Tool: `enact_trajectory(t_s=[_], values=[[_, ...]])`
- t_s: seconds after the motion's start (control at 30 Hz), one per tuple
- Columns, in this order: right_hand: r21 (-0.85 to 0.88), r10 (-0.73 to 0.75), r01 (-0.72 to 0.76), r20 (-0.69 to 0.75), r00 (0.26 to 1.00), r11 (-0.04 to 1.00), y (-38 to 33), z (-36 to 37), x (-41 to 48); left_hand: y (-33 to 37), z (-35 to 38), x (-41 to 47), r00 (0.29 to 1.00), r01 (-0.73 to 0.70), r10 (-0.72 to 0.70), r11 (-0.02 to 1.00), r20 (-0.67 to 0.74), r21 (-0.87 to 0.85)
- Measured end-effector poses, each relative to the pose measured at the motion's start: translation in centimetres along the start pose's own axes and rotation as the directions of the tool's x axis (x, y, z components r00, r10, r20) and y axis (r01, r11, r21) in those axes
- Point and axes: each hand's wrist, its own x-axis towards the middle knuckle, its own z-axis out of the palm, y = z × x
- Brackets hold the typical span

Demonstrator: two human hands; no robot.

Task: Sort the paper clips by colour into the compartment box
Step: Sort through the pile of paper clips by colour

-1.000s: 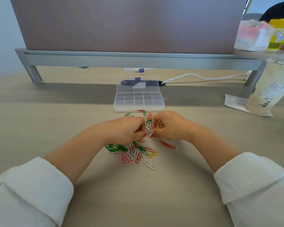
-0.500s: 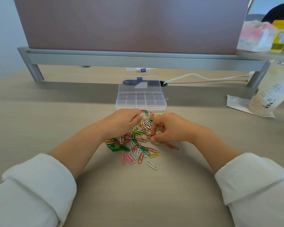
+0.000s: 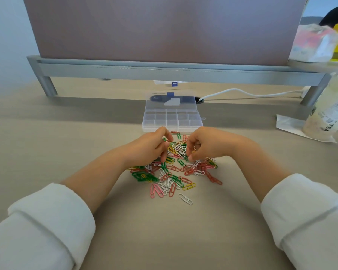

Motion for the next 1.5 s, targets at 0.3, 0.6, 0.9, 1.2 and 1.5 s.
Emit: enact_trajectory(t_s=[0.3, 0.6, 0.9, 1.2, 1.5], values=[[0.032, 0.061, -0.059, -0.094, 0.994, 0.998, 1.5, 1.0, 0.4, 0.2, -0.1, 0.5, 0.992, 0.042, -0.04, 0.999, -0.122, 0.013], [0.028, 0.05, -0.05, -0.023, 0.998, 0.998, 1.3, 0.5, -0.4, 0.1, 0.0, 0.2, 0.983, -0.084, 0.153, 0.866, -0.101, 0.493], [0.083, 0.017, -0.007, -0.122, 0.992, 0.997, 1.0, 0.4, -0.2, 0.4, 0.3, 0.3, 0.967, -0.096, 0.194, 0.875, -0.163, 0.475], [0.016, 0.036, -0.035, -0.079, 0.996, 0.999, 0.6, 1.4, 0.0, 0.7, 0.7, 1.4, 0.967, -0.08, 0.204, 0.815, -0.154, 0.574], [-0.014, 0.02, -0.021, -0.078, 0.997, 1.0, 0.9, 1.2, 0.1, 0.2, 0.3, 0.7, 0.966, -0.111, 0.216, 0.839, -0.139, 0.533]])
